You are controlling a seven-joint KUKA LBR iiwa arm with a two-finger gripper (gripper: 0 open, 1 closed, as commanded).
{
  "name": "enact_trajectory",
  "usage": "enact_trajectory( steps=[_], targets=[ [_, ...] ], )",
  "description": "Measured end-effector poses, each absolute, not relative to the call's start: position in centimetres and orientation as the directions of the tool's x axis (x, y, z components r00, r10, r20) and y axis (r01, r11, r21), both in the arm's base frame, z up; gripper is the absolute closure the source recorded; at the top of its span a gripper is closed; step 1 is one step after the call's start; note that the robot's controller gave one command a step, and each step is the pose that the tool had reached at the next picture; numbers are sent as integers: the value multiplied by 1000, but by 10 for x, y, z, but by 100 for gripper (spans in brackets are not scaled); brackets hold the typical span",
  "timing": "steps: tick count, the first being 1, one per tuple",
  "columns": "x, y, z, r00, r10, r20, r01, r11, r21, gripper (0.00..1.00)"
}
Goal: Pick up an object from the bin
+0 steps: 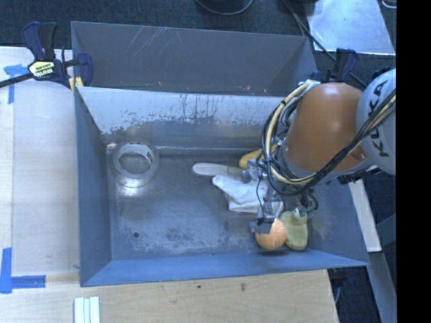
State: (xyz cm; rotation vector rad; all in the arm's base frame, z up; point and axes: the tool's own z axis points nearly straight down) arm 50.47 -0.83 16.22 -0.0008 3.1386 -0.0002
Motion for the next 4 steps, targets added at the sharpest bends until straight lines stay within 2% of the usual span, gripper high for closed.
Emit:
enact_trajectory(
  steps=[2,3,4],
  targets=[
    [506,-8,160,-1000,8,-3,8,1000,0,0],
    [508,-13,139,-999,50,0,50,999,0,0],
    [545,-7,73,-999,-47,-14,-47,999,-1,100]
  ],
)
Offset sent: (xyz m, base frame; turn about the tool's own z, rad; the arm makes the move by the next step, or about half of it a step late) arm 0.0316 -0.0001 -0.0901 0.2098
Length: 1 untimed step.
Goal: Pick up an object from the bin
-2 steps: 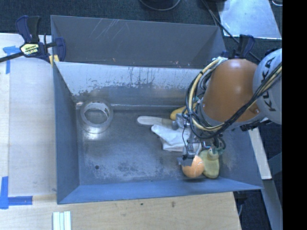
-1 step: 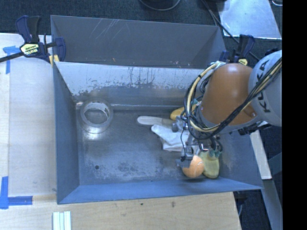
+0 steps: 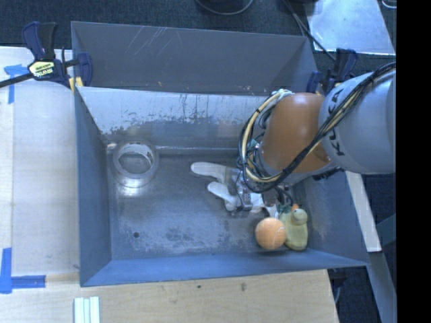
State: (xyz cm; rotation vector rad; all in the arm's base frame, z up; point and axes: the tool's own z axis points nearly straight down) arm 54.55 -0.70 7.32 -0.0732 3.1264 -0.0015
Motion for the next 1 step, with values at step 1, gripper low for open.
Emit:
enact_trajectory(
  steps=[1],
  targets=[
    [545,-7,73,-999,-47,-14,-47,999,-1,100]
  ],
)
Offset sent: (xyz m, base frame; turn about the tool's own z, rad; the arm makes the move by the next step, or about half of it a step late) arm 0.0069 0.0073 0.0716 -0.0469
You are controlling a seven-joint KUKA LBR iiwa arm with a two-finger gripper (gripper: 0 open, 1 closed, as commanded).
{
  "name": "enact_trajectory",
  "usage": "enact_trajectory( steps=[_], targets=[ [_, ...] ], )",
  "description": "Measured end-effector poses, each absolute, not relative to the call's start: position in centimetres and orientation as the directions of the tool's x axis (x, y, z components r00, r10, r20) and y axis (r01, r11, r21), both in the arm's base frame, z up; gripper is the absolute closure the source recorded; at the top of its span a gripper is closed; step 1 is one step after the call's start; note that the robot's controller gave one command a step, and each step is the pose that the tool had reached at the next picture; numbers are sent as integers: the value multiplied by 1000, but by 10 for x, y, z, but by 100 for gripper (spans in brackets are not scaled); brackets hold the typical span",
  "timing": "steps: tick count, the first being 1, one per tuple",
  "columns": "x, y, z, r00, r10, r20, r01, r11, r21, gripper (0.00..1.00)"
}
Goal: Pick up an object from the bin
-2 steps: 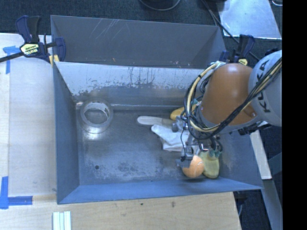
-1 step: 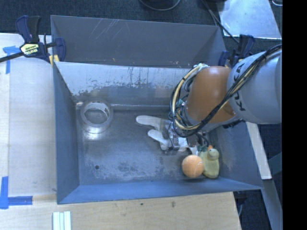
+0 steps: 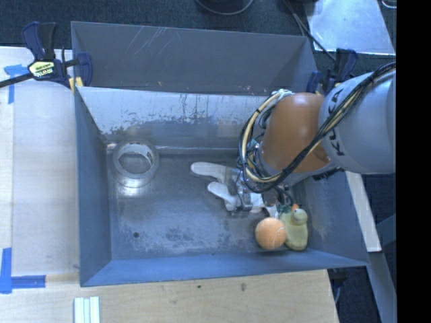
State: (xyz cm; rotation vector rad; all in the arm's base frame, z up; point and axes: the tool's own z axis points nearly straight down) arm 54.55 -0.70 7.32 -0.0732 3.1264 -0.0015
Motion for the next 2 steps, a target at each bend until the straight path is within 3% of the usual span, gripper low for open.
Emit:
enact_trajectory(
  steps=[1,2],
  targets=[
    [548,-3,117,-997,-75,-8,-75,997,-2,100],
    [547,-14,229,-998,-59,-17,-59,998,-2,100]
  ],
)
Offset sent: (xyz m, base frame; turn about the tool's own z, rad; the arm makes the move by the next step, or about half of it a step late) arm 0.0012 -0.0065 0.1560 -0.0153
